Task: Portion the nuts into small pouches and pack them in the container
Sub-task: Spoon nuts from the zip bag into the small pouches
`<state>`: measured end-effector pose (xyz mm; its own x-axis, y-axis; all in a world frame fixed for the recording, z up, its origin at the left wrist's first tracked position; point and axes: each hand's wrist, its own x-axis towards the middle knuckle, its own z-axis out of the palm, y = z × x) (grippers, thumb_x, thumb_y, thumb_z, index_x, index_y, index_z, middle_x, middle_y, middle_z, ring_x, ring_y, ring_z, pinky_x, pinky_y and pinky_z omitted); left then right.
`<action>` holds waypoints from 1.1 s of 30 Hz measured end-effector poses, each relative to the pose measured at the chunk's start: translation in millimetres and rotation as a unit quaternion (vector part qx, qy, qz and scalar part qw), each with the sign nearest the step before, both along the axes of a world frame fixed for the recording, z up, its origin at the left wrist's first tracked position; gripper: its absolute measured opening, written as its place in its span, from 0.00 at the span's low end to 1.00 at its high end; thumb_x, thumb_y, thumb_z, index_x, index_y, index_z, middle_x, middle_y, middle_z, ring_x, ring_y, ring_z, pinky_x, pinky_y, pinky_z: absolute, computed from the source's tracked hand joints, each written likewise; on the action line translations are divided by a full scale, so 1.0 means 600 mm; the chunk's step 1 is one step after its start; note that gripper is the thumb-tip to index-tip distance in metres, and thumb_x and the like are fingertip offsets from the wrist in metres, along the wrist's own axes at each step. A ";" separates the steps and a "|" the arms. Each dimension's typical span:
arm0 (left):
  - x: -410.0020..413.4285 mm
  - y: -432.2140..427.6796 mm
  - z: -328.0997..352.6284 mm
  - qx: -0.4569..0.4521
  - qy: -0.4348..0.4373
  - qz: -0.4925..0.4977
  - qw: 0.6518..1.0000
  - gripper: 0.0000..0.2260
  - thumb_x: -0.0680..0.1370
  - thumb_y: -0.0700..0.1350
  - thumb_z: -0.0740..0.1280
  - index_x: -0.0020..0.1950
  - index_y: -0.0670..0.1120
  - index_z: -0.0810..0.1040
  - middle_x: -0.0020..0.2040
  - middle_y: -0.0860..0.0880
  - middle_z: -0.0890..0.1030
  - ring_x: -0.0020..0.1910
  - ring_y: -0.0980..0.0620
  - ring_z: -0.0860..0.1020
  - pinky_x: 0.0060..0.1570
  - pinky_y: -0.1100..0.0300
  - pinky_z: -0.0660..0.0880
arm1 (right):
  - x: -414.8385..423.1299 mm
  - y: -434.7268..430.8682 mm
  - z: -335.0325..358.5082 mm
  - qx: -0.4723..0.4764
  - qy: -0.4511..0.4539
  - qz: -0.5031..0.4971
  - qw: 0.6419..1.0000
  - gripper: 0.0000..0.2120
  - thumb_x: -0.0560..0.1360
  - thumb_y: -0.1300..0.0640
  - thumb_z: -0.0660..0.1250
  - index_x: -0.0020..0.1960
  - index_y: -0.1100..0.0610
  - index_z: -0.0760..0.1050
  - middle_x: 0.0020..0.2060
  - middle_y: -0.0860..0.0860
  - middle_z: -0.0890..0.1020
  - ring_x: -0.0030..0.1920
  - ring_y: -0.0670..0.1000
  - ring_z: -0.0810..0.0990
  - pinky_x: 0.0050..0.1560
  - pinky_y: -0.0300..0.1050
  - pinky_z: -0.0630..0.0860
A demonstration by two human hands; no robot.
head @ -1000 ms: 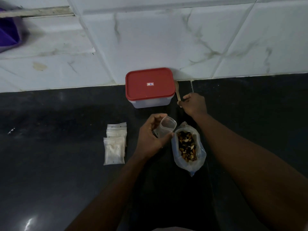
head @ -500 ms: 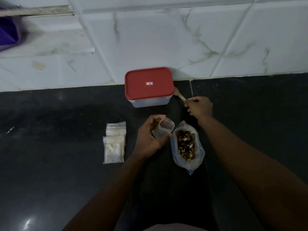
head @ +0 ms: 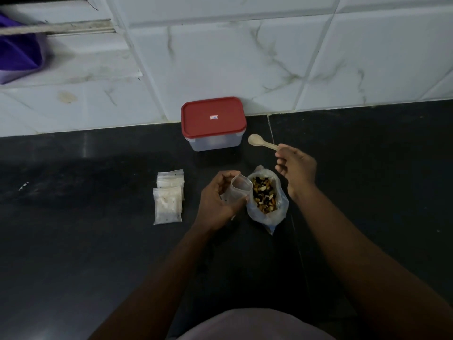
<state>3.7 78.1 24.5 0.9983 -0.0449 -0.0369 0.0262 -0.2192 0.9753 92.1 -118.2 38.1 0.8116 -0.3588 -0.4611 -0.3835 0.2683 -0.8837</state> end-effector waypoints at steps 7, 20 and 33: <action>-0.025 -0.008 -0.017 0.005 0.013 0.011 1.000 0.28 0.72 0.39 0.78 0.70 0.48 0.74 0.62 0.53 0.81 0.62 0.58 0.80 0.61 0.60 0.78 | -0.076 -0.029 -0.005 -0.039 -0.053 0.026 0.997 0.07 0.77 0.55 0.73 0.54 0.53 0.85 0.44 0.49 0.84 0.45 0.46 0.82 0.47 0.42 0.81; -0.052 -0.025 -0.025 -0.003 0.013 0.012 1.000 0.24 0.73 0.38 0.77 0.65 0.52 0.76 0.60 0.55 0.81 0.61 0.60 0.80 0.56 0.68 0.77 | -0.144 -0.075 -0.015 -0.441 -0.275 0.199 0.831 0.11 0.79 0.55 0.70 0.59 0.57 0.83 0.51 0.48 0.83 0.49 0.40 0.81 0.48 0.29 0.76; -0.051 -0.024 -0.042 0.012 0.043 -0.008 0.999 0.24 0.73 0.37 0.77 0.66 0.50 0.76 0.61 0.55 0.81 0.61 0.61 0.79 0.57 0.67 0.77 | -0.112 -0.079 -0.056 -0.482 -0.218 0.310 0.790 0.16 0.81 0.47 0.64 0.62 0.53 0.82 0.54 0.46 0.79 0.55 0.45 0.76 0.53 0.50 0.80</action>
<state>-27.1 64.0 -0.7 0.9905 -0.0595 -0.1236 0.1057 -0.2434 0.9641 25.1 -165.3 4.3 0.9755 0.1560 0.1551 0.2196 -0.7305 -0.6467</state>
